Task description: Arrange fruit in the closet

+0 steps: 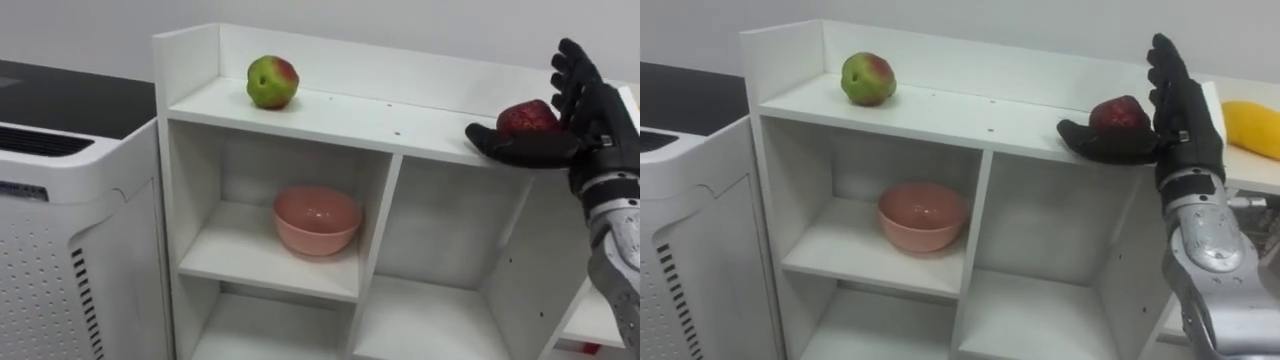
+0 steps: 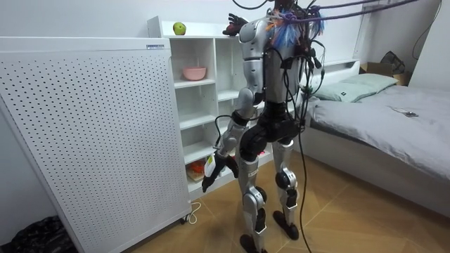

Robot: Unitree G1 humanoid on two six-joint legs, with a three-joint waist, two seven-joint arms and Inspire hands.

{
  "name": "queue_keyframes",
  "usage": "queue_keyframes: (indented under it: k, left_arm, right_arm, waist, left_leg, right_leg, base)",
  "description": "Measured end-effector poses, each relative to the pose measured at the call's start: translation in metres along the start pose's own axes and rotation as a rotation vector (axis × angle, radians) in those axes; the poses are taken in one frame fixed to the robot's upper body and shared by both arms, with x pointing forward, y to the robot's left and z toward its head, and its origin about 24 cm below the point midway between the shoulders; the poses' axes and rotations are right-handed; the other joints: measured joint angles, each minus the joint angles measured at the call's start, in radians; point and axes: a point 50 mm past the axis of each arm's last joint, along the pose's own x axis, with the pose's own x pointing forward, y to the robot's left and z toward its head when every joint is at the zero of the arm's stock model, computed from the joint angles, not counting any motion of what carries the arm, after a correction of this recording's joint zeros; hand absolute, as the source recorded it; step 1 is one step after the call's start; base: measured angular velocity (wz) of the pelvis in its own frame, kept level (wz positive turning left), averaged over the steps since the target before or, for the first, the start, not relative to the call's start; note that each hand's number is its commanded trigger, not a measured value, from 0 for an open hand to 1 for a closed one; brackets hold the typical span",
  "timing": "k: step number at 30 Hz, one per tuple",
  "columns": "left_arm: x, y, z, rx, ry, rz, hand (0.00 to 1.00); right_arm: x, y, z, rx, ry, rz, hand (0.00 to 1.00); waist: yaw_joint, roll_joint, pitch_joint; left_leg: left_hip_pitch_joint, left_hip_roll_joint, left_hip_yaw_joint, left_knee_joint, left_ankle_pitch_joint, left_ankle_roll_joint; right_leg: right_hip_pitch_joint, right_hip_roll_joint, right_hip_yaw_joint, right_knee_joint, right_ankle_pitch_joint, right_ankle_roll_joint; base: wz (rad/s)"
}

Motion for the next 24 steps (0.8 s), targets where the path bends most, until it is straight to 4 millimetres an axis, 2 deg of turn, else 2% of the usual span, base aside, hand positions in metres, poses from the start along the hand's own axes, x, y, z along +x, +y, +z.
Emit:
queue_keyframes:
  k: [2, 3, 4, 9, 14, 16, 24]
  left_arm:
    - [0.000, 0.001, 0.000, 0.000, 0.002, 0.002, 0.00]
    - [0.000, 0.001, 0.000, 0.000, 0.003, 0.002, 0.00]
    - [0.000, 0.001, 0.000, 0.000, 0.003, 0.003, 0.00]
    - [0.001, 0.002, 0.000, 0.001, 0.002, 0.005, 0.00]
    - [0.001, 0.003, 0.000, 0.002, 0.009, -0.002, 0.00]
    - [0.001, 0.004, 0.000, 0.003, 0.011, -0.002, 0.00]
    - [0.002, 0.003, -0.001, -0.027, 0.024, -0.015, 0.00]
  right_arm:
    - [0.000, 0.001, -0.002, -0.006, 0.017, 0.021, 0.02]
    - [0.000, 0.001, -0.002, -0.009, 0.020, 0.027, 0.75]
    - [0.000, 0.001, -0.003, -0.016, 0.026, 0.040, 1.00]
    - [0.000, -0.001, -0.010, -0.037, 0.062, 0.089, 1.00]
    - [-0.001, -0.002, -0.015, -0.076, 0.089, 0.134, 1.00]
    - [-0.001, -0.003, -0.016, -0.077, 0.097, 0.138, 1.00]
    - [0.000, 0.000, -0.006, -0.068, 0.054, 0.147, 1.00]
  waist:
    - [0.000, -0.001, -0.0014]
    - [0.000, -0.001, -0.0014]
    - [0.000, -0.002, -0.0020]
    - [0.000, -0.012, -0.0038]
    - [0.001, -0.035, 0.0027]
    - [0.000, -0.041, 0.0020]
    - [-0.008, -0.044, 0.0008]
  left_leg:
    - [0.001, 0.000, 0.000, 0.002, 0.000, 0.000]
    - [0.001, 0.000, 0.000, 0.002, 0.000, 0.000]
    - [0.001, 0.000, 0.000, 0.003, 0.000, 0.000]
    - [0.014, 0.000, 0.000, 0.002, 0.000, 0.000]
    - [0.019, 0.001, 0.005, 0.001, 0.000, 0.000]
    - [0.019, 0.001, 0.005, 0.000, 0.000, 0.000]
    - [0.006, 0.003, 0.008, -0.001, 0.000, -0.001]
  right_leg:
    - [0.000, 0.000, -0.001, 0.000, 0.001, -0.001]
    - [0.000, 0.000, -0.001, 0.001, 0.001, -0.001]
    - [0.000, 0.000, -0.001, 0.001, 0.001, -0.002]
    - [0.012, 0.000, 0.002, -0.001, 0.001, -0.002]
    - [0.014, 0.002, 0.016, 0.000, 0.002, -0.003]
    - [0.013, 0.002, 0.018, 0.000, 0.002, -0.003]
    - [-0.003, 0.006, 0.029, 0.001, 0.003, -0.004]
  base:
    - [0.00]
    - [0.00]
    - [0.00]
    - [0.00]
    - [-0.04]
    - [0.00]
    - [0.00]
